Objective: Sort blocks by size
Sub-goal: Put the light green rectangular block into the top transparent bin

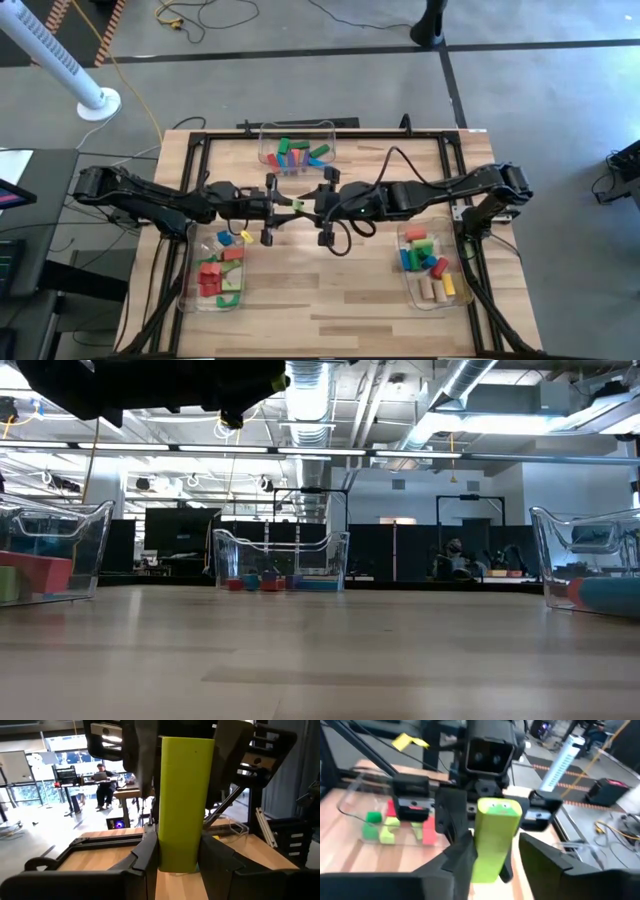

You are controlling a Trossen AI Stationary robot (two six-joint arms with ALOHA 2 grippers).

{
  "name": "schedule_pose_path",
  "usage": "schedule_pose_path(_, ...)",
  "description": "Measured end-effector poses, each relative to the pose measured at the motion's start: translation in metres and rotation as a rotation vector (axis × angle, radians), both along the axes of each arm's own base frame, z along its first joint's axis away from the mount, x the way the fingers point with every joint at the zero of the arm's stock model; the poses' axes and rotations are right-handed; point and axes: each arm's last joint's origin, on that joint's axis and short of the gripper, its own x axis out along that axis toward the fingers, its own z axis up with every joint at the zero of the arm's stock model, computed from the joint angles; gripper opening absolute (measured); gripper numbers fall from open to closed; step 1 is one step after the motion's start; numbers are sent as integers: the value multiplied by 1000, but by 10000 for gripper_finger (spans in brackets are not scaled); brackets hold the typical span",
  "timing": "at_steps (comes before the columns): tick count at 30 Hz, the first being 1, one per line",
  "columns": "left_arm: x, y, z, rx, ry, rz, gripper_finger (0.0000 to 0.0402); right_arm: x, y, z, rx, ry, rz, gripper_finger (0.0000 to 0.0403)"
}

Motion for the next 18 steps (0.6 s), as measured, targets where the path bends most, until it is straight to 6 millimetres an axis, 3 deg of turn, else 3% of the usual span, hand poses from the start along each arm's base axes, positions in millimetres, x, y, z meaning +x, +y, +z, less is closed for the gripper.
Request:
schedule_pose_path(9, 0, 7, -4, 40, 39, 73, 105, -9, 5, -12, -78, 128, -170, 280)
schedule_pose_path(18, 2, 54, -4, 33, 171, 296, 105, -26, 7, -37, 42, 327, -303, 291)
